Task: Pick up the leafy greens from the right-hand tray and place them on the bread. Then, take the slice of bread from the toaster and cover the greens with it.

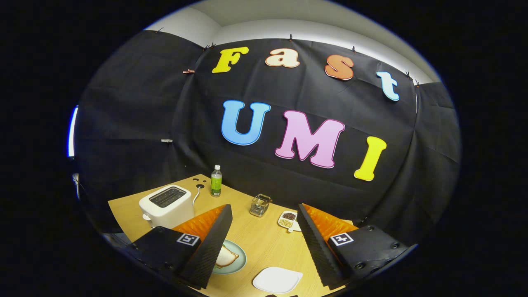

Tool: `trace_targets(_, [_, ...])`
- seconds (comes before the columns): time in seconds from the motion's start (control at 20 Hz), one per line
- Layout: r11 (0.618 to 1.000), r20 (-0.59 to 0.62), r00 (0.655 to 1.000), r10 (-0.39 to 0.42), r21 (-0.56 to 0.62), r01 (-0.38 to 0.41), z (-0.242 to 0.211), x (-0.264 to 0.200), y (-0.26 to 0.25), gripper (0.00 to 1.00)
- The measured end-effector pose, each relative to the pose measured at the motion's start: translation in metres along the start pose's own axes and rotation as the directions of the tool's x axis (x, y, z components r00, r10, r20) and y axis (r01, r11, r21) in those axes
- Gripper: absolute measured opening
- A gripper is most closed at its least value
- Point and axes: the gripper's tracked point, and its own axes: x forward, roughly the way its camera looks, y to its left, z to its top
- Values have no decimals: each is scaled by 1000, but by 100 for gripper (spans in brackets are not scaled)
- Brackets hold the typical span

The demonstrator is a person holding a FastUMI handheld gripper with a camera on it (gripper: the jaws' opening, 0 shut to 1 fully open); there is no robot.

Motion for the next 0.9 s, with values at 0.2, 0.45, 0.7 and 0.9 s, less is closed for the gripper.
trace_targets(0.2, [1000, -5, 1000, -12, 11, 13, -5, -8, -12, 98])
trace_targets(0.45, [999, -40, 999, -24, 44, 26, -25, -7, -20, 98])
trace_targets(0.7, [999, -39, 999, -28, 43, 29, -24, -6, -27, 98])
trace_targets(0.9, [998, -33, 999, -42, 44, 43, -24, -2, -33, 98])
